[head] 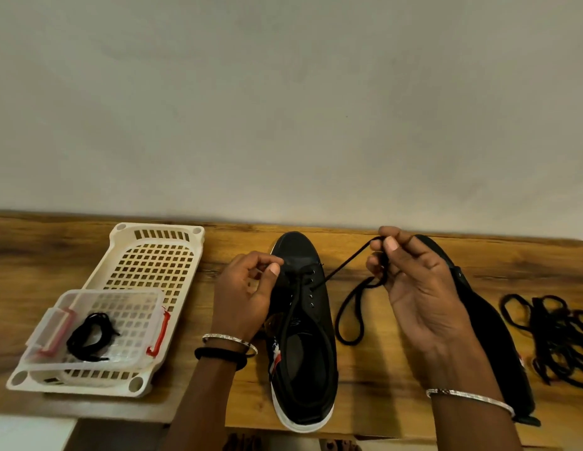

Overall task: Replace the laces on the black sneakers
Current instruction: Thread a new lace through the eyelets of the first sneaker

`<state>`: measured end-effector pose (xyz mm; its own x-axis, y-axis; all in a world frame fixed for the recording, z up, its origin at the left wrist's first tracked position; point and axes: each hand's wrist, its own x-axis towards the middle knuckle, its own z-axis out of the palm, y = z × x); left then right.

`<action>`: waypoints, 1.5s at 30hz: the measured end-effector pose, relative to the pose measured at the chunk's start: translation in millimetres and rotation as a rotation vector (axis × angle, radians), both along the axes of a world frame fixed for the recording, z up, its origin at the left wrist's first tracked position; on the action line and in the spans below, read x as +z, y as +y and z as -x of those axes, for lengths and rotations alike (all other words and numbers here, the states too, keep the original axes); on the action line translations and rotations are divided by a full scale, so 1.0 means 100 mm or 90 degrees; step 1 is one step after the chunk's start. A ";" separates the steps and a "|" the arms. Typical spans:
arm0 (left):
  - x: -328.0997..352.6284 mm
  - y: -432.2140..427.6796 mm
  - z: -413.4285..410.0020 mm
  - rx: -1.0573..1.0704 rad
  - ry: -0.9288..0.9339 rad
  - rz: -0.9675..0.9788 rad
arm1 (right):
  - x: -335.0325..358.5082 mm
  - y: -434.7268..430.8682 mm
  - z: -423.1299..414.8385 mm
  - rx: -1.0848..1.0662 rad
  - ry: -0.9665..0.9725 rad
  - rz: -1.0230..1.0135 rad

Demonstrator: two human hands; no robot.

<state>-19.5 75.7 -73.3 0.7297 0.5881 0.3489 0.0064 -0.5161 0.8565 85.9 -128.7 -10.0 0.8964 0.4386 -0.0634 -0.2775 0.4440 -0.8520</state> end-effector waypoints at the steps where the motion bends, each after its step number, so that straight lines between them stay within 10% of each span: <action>1: 0.04 -0.02 -0.01 -0.006 -0.018 0.006 | 0.03 -0.03 -0.01 0.008 -0.008 -0.015; 11: 0.16 -0.38 -0.14 -0.070 -0.063 -0.107 | 0.00 0.08 0.14 0.206 -0.107 0.185; 23: 0.04 -0.02 -0.08 0.201 0.071 0.598 | 0.00 -0.40 -0.20 -0.074 0.106 -0.329; 40: 0.27 -0.26 -0.09 -0.254 0.054 0.146 | -0.03 0.45 0.24 0.037 0.065 -0.155; 45: 0.27 -0.18 -0.07 -0.181 -0.003 0.266 | -0.12 0.54 0.26 0.023 0.018 -0.076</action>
<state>-12.2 57.5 -46.6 0.8803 0.4565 0.1291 -0.0883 -0.1098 0.9900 60.1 -74.5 -22.2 0.8783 0.4770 -0.0336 -0.3186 0.5313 -0.7850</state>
